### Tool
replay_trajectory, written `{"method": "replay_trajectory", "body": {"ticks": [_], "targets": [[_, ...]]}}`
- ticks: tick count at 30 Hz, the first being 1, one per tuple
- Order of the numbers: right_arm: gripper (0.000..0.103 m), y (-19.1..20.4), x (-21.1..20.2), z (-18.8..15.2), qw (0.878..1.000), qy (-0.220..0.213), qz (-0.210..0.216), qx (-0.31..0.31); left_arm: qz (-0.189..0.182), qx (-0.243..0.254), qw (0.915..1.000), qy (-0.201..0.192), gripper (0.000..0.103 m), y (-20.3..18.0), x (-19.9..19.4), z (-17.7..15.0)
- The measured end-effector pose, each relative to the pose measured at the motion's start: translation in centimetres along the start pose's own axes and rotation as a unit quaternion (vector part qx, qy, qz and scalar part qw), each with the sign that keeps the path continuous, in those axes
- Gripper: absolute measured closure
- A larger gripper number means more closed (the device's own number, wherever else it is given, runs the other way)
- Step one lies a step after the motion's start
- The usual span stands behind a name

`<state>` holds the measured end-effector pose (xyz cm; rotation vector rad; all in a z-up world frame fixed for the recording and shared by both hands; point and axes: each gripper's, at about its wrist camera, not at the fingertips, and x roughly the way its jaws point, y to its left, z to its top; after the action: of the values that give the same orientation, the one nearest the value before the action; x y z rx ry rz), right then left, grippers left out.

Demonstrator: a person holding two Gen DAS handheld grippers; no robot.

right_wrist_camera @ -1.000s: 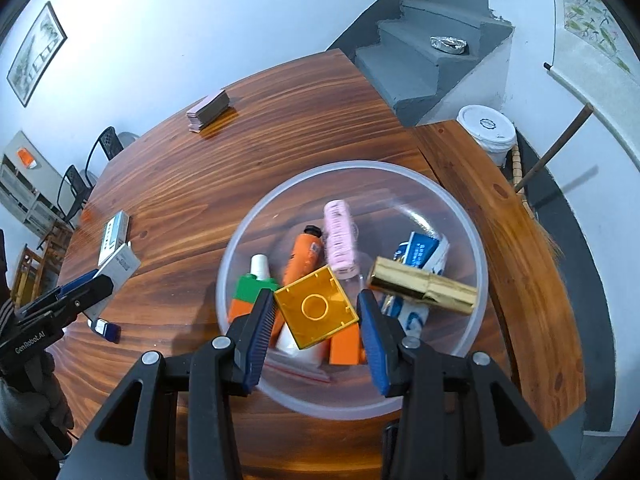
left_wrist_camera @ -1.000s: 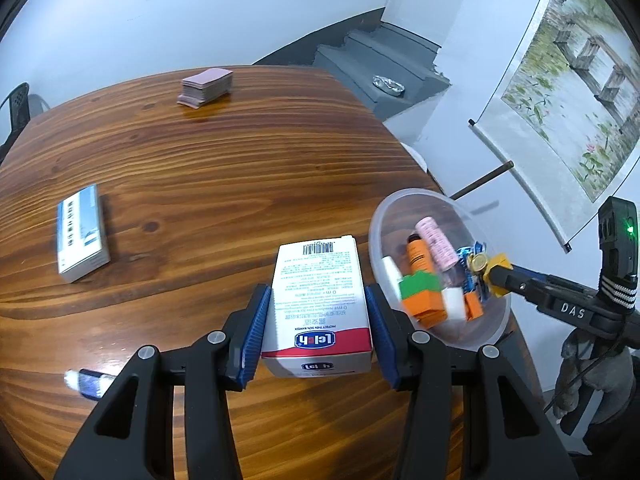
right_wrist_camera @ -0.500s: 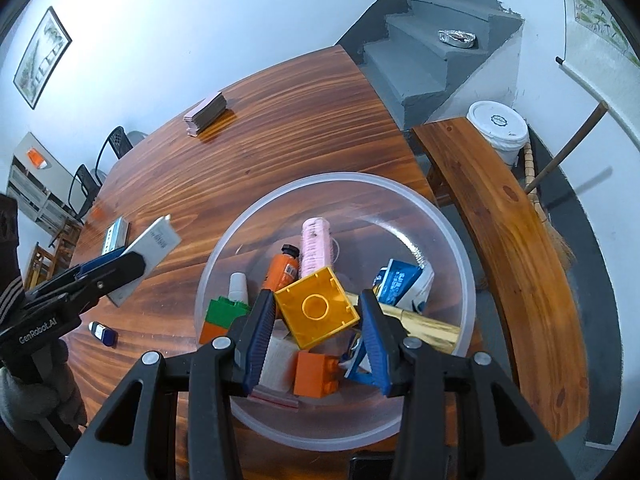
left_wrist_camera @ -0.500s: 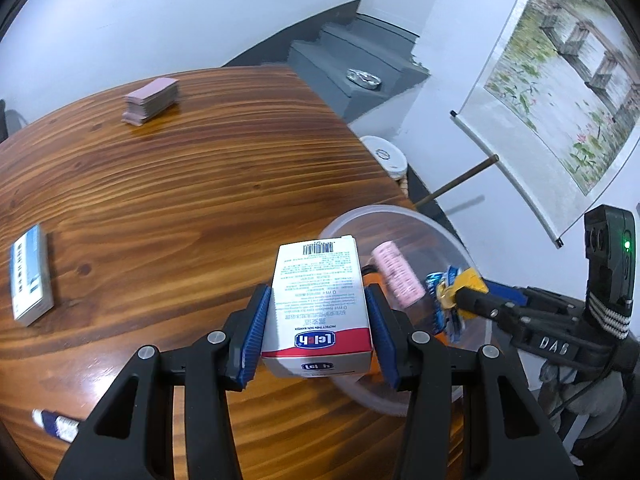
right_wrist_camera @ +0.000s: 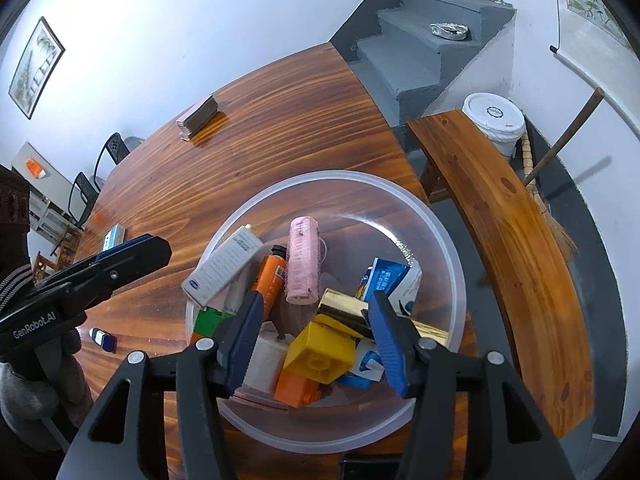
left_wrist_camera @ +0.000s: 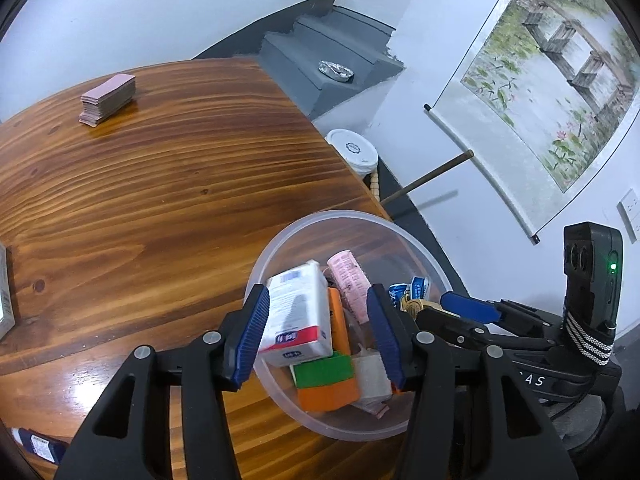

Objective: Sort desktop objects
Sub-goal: 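Carry the white box and yellow brick to the clear bowl and release both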

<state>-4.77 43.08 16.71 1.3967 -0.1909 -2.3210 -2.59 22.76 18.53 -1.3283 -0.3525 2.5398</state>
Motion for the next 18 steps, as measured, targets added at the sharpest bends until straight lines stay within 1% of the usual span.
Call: {"method": "replay_trajectory", "body": {"ticks": [8, 11, 15, 18], "targets": [[0.044, 1.6, -0.5, -0.1, 1.0, -0.008, 0.0, -0.012, 0.007, -0.026, 0.9996, -0.004, 0.048, 2.1, -1.5, -1.1], [0.044, 2.7, -0.6, -0.2, 1.0, -0.01, 0.005, -0.016, 0.013, -0.036, 0.9992, -0.006, 0.037, 3.2, -2.3, -2.0], [0.044, 4.7, -0.4, -0.5, 0.999, -0.012, 0.011, -0.027, 0.026, -0.055, 0.9981, -0.009, 0.037, 4.9, -3.8, -3.3], [0.044, 6.4, -0.2, -0.8, 0.999, -0.013, 0.014, -0.043, 0.043, -0.07, 0.9965, -0.014, 0.037, 6.7, -5.2, -4.2]]}}
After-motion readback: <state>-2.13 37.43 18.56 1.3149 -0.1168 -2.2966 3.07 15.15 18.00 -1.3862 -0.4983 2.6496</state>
